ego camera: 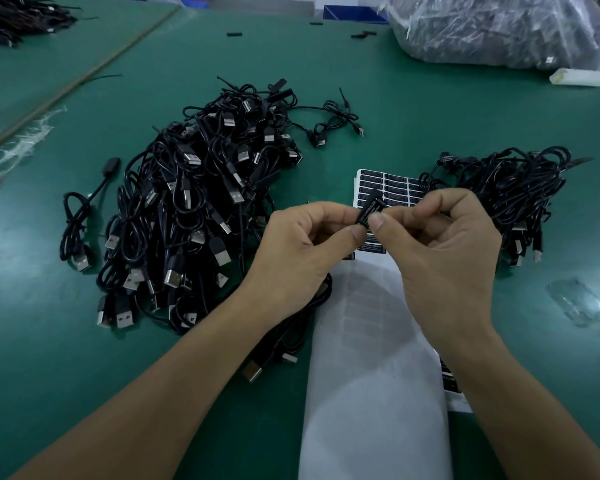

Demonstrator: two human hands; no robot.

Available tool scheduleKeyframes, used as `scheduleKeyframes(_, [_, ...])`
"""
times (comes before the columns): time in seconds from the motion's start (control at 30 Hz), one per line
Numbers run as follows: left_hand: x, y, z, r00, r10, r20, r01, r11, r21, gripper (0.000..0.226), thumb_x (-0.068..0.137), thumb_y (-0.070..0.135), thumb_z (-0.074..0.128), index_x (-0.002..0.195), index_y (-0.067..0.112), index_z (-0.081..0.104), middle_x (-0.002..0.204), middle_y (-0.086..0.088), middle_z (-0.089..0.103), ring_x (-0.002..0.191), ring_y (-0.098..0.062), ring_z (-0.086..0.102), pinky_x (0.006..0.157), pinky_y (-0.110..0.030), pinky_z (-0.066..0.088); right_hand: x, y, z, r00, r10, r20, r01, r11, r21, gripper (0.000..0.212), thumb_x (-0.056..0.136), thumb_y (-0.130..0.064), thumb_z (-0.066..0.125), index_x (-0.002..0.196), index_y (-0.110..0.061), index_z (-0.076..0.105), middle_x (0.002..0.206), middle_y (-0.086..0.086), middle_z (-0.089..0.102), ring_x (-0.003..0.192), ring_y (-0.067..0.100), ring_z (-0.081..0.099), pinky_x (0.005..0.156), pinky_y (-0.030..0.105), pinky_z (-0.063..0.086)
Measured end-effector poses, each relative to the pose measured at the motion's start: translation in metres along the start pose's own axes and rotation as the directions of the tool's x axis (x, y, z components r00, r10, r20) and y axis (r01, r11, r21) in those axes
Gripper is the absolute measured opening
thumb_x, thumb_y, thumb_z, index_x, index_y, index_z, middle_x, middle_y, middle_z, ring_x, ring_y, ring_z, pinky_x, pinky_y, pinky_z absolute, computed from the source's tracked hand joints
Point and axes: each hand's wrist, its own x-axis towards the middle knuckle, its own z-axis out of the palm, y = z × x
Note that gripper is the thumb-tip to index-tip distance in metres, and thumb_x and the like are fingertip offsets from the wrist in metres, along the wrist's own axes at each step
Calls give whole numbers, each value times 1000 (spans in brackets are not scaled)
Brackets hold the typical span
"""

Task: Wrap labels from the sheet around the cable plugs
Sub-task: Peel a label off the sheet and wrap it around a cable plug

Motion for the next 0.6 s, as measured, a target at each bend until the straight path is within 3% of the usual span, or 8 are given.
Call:
scheduleKeyframes(0.23, [0, 1, 0, 1000, 4, 0, -4, 1000, 18, 14, 90, 1, 71, 93, 14, 75, 82, 2, 77, 77, -11, 70, 72, -19, 56, -1, -1, 0, 1000, -18, 8, 18, 1000, -25, 35, 81, 2, 77, 85, -20, 51, 75, -11, 73, 69, 9, 70, 66, 21, 56])
scheduleKeyframes(0.4, [-1, 2, 1, 1000, 1, -22, -1, 1000, 0, 11, 89, -1, 71, 97, 7, 75, 89, -10, 77, 79, -16, 70, 73, -20, 57, -1, -2, 0, 1000, -19, -12, 18, 999, -29, 36, 80, 2, 78, 84, -20, 51, 74, -9, 73, 68, 9, 70, 65, 20, 56])
scheduleKeyframes(0.6, [-1, 2, 1, 1000, 8, -18, -8, 1000, 8, 11, 90, -1, 71, 97, 7, 75, 89, -8, 78, 79, -16, 70, 73, -21, 57, -1, -3, -1, 1000, -17, -17, 16, 1000, -18, 36, 80, 2, 78, 82, -21, 52, 74, -8, 73, 67, 10, 69, 64, 19, 55])
